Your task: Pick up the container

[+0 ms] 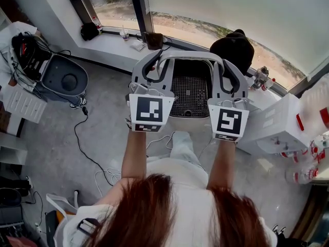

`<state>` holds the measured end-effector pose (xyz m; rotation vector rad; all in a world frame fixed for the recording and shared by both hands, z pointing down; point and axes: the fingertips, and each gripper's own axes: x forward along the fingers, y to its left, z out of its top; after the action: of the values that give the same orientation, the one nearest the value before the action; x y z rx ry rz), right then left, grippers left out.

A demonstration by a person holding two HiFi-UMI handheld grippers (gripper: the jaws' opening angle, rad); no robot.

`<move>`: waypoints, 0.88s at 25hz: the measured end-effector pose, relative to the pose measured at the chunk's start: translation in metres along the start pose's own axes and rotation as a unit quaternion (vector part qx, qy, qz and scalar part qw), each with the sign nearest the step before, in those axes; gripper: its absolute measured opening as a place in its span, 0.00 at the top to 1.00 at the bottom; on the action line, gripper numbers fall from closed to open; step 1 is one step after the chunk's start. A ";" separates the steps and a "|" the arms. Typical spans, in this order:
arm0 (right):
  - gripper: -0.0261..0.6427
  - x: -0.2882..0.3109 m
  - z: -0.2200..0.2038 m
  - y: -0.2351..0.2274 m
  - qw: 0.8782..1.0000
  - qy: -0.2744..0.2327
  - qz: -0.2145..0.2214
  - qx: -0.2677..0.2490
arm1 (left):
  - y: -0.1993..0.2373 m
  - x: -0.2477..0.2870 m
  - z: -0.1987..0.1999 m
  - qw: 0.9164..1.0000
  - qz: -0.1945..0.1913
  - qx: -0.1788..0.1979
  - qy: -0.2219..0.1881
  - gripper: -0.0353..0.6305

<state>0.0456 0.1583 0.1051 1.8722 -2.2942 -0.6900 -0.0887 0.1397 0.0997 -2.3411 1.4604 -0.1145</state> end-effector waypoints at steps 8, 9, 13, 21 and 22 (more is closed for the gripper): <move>0.88 -0.005 -0.002 0.000 1.000 0.002 -0.005 -0.003 | -0.005 -0.003 -0.001 1.000 -0.005 0.001 0.001 0.80; 0.88 -0.006 -0.002 0.000 1.000 0.002 -0.005 -0.002 | -0.005 -0.003 -0.001 1.000 -0.006 0.001 0.000 0.80; 0.88 -0.009 -0.004 -0.001 1.000 0.002 -0.007 -0.001 | -0.008 -0.003 -0.001 1.000 -0.008 0.001 0.000 0.80; 0.88 -0.008 -0.002 0.004 1.000 0.002 -0.006 -0.002 | -0.004 -0.005 -0.003 1.000 -0.008 -0.001 0.000 0.80; 0.88 -0.007 -0.001 0.005 1.000 0.003 -0.006 -0.001 | -0.002 -0.005 -0.004 1.000 -0.008 -0.001 0.000 0.80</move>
<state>0.0431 0.1652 0.1095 1.8851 -2.2800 -0.6887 -0.0903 0.1441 0.1045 -2.3549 1.4425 -0.1182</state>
